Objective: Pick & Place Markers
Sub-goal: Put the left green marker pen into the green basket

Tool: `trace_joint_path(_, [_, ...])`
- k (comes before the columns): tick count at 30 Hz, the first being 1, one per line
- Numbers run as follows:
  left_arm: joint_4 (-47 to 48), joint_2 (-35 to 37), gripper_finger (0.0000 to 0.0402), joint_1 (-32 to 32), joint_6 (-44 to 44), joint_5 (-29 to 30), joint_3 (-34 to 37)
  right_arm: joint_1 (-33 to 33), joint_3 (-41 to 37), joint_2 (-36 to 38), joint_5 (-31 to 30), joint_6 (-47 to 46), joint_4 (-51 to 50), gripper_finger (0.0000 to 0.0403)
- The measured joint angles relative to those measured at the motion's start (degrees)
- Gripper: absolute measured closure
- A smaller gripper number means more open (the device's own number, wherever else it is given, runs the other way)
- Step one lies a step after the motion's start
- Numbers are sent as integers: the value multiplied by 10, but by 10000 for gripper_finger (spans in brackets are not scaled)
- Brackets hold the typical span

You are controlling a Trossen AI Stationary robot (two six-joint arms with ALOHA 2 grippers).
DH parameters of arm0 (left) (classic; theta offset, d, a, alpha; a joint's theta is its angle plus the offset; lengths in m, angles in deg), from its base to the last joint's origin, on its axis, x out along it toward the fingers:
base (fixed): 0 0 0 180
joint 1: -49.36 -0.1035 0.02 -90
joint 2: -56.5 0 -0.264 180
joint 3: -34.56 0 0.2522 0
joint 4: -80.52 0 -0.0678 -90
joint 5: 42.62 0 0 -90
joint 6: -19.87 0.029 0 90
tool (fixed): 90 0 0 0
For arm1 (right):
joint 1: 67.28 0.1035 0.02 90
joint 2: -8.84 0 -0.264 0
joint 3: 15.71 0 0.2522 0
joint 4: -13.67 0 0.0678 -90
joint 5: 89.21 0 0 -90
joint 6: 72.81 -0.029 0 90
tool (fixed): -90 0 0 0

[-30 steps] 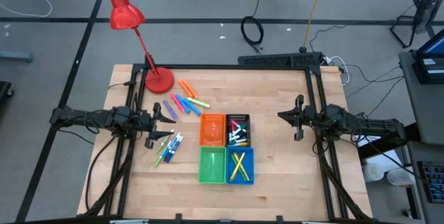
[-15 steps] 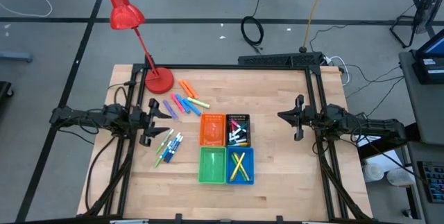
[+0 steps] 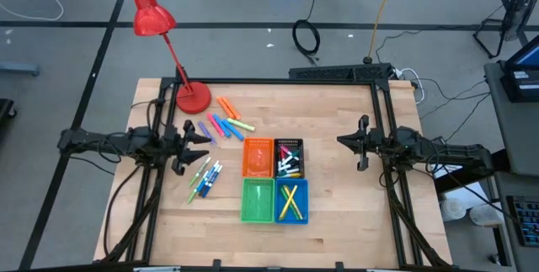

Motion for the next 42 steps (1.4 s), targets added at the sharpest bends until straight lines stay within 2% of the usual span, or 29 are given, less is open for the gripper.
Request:
trace_joint_path(4, [23, -47, 190, 9, -69, 3, -26, 0, 0, 0, 0, 0, 0, 394])
trace_joint_path(9, [185, -181, 190, 42, -179, 111, -86, 0, 0, 0, 0, 0, 0, 394])
trace_joint_path(11, [252, -248, 190, 57, -244, 129, -111, 0, 0, 0, 0, 0, 0, 395])
trace_joint_path(17, [415, -433, 190, 88, -411, 95, -183, 0, 0, 0, 0, 0, 0, 395])
trace_joint_path(22, [491, -524, 190, 94, -475, 48, -223, 0, 0, 0, 0, 0, 0, 394])
trace_joint_path(27, [521, -559, 190, 94, -506, 26, -231, 0, 0, 0, 0, 0, 0, 394])
trace_joint_path(36, [553, -560, 190, 99, -545, 23, -231, 0, 0, 0, 0, 0, 0, 394])
trace_joint_path(42, [528, -551, 190, 99, -515, 27, -228, 0, 0, 0, 0, 0, 0, 394])
